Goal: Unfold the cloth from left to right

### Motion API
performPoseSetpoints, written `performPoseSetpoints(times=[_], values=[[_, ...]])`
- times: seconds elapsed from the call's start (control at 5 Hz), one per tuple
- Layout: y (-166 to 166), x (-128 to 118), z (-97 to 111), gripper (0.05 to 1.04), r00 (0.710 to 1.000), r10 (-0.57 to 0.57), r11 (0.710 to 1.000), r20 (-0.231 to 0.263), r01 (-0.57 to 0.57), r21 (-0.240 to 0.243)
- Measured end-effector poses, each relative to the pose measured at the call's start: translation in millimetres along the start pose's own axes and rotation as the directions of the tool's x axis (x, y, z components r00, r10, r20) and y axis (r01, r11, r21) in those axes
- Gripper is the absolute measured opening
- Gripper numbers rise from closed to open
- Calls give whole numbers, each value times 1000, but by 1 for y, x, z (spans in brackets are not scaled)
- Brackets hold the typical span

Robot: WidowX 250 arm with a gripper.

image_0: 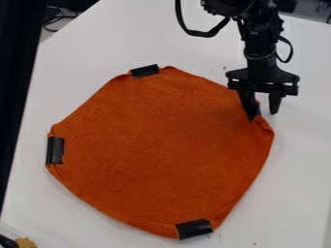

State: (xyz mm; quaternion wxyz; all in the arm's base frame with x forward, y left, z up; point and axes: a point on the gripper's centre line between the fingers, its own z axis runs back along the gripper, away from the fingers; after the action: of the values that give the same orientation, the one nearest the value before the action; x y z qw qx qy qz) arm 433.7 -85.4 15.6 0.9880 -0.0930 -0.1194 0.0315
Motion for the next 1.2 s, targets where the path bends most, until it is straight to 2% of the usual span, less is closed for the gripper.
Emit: performPoseSetpoints(times=[0.2, 0.4, 0.6, 0.8, 1.0, 1.2], values=[[-5, -1, -1, 989, 1000, 14, 1000, 3, -15, 27], [-7, 6, 5, 1001, 1000, 23, 999, 19, -23, 40], [-15, 13, 4, 1001, 1000, -13, 997, 9, 13, 73], [-20, 17, 18, 1001, 995, -94, 979, -20, 96, 182], [-19, 14, 43, 1001, 988, -145, 943, -42, 151, 297], [-18, 12, 83, 1001, 992, -128, 931, 23, 112, 348]])
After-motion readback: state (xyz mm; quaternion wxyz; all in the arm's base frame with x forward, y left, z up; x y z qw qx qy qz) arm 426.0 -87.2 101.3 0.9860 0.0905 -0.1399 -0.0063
